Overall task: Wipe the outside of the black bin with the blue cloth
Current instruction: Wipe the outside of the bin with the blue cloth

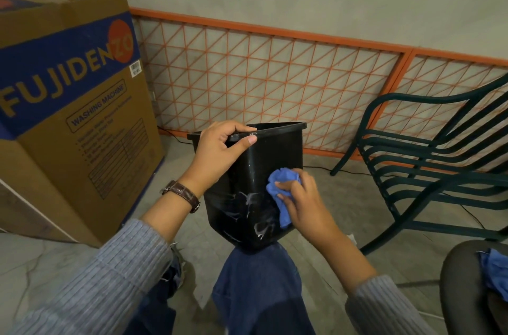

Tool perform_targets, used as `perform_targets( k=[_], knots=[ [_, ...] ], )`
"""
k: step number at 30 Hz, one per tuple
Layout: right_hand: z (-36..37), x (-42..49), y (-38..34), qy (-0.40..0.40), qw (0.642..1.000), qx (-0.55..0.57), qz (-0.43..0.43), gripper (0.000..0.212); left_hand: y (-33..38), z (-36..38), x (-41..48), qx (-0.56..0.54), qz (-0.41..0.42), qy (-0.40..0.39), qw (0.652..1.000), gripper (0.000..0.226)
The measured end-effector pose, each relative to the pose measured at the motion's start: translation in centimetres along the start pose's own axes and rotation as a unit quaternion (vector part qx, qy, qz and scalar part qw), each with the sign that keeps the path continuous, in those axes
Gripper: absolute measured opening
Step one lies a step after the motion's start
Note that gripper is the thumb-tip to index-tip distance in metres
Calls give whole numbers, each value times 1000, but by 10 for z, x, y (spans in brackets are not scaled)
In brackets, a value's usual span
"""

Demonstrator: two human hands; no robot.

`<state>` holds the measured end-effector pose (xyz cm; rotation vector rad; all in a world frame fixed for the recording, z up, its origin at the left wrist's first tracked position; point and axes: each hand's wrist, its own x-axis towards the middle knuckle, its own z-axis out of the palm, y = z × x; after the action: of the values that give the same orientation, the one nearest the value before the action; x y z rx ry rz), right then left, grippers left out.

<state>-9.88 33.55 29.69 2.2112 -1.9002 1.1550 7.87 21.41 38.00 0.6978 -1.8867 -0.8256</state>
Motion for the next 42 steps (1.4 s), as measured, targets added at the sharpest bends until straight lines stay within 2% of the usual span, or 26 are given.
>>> perform_targets(
  k=[4,9,15,21,26,31,38,42],
  knots=[
    [4,10,-6,45,997,20,53,31,1,4,1,13,3,2,1000,14],
    [7,-12,-3,-15,1000,3,-19,25,0,3,3,16,-1,-5,1000,13],
    [9,-5,-2,31,997,28,67,26,0,7,4,17,3,-2,1000,13],
    [8,-17,0,-14,1000,7,7,26,3,6,5,27,4,-12,1000,13],
    [11,-8,1,40,995,27,84,26,3,8,5,27,5,-6,1000,13],
    [14,-25,3,-13,999,16,25,27,2,7,5,26,1,-11,1000,12],
    [14,-17,2,15,997,16,69,25,-1,5,5,10,-14,-1,1000,13],
    [18,-33,5,-33,999,2,5,28,-1,3,5,9,-18,-5,1000,13]
  ],
)
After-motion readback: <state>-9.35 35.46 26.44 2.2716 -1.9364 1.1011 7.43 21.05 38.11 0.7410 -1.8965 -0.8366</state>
